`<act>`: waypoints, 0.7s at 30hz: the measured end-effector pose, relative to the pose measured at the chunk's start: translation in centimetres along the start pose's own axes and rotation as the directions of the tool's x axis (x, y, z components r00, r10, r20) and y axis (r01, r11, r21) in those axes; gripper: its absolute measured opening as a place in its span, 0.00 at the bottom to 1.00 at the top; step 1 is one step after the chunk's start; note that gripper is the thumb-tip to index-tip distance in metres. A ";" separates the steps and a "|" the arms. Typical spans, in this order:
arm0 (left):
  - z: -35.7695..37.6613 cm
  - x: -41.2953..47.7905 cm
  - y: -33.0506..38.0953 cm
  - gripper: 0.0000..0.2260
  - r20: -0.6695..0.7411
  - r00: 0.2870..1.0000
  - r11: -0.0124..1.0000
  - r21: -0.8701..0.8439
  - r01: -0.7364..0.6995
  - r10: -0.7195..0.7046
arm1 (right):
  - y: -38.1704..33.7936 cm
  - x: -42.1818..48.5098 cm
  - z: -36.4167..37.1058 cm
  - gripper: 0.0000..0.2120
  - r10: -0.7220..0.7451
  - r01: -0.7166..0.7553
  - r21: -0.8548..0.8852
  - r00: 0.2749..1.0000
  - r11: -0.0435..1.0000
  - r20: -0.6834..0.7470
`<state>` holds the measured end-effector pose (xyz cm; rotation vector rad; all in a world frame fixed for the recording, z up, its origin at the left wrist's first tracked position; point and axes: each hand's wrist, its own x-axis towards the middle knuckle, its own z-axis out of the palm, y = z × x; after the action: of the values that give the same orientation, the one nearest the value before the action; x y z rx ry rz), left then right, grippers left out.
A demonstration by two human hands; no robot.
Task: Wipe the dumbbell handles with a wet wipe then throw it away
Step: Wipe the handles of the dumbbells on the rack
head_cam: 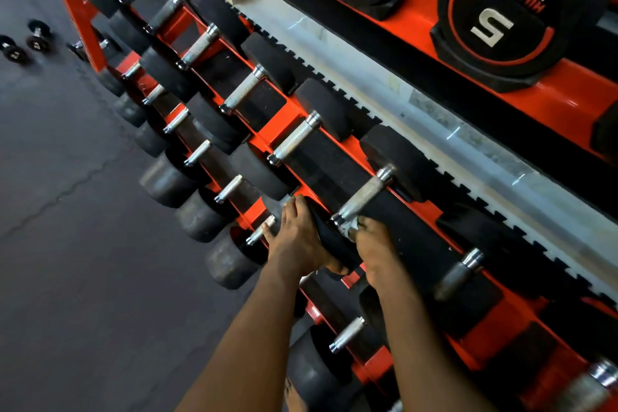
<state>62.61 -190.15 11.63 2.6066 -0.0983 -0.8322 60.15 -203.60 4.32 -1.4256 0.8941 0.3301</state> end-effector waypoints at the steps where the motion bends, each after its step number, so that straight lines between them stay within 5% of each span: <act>1: -0.1 0.0 0.0 0.70 0.008 1.000 1.000 0.004 0.005 -0.005 | -0.4 0.3 0.1 0.11 0.011 -0.010 -0.028 0.999 1.000 0.030; 10: -0.3 -0.1 0.1 0.70 0.015 1.000 1.000 0.005 0.021 -0.021 | 0.5 -1.5 -0.3 0.15 -0.001 -0.005 -0.149 0.999 0.989 -0.041; 16: -0.2 -0.3 0.1 0.71 0.011 1.000 0.999 0.030 0.020 -0.021 | 0.1 -0.4 0.5 0.08 -0.016 0.007 -0.245 0.999 0.969 -0.035; 21: -0.4 -0.2 0.3 0.68 0.006 1.000 1.000 0.030 0.009 -0.010 | -0.9 -3.7 -2.3 0.12 -0.204 0.231 -0.384 0.973 0.894 0.110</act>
<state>62.68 -190.23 12.20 2.6343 -0.1006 -0.8478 57.59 -204.82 7.76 -1.8604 0.6229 0.4015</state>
